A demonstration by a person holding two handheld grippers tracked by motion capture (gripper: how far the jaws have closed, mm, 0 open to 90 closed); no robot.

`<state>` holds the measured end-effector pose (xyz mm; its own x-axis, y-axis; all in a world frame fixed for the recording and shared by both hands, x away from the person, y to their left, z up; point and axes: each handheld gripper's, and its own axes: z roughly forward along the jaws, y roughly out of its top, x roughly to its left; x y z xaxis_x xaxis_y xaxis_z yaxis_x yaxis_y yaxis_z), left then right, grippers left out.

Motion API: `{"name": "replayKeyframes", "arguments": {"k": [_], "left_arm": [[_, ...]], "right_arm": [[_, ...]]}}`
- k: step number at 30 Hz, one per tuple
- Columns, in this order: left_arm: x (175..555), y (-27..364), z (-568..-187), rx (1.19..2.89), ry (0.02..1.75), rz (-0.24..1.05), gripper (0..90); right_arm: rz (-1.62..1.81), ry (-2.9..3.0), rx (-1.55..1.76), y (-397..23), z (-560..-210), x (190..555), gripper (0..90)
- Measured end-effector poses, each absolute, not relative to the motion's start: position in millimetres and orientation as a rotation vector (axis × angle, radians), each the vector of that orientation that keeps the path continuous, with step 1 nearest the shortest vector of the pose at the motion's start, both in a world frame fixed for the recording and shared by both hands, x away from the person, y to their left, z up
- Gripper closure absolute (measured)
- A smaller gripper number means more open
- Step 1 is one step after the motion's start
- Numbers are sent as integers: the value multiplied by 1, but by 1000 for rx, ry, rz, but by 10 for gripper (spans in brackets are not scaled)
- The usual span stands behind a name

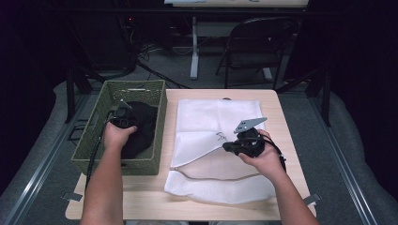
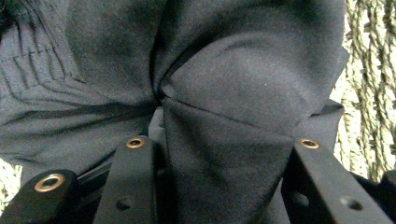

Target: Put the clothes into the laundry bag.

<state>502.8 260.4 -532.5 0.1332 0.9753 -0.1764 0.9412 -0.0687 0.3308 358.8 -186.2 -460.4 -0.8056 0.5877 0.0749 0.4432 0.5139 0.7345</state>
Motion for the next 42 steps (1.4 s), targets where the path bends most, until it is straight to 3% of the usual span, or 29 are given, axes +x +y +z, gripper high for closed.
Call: {"name": "replayKeyframes", "arguments": {"k": [42], "left_arm": [[489, 278, -460, 2027, 1801, 247, 618]], "right_arm": [[1166, 2547, 883, -187, -459, 358, 879]]}}
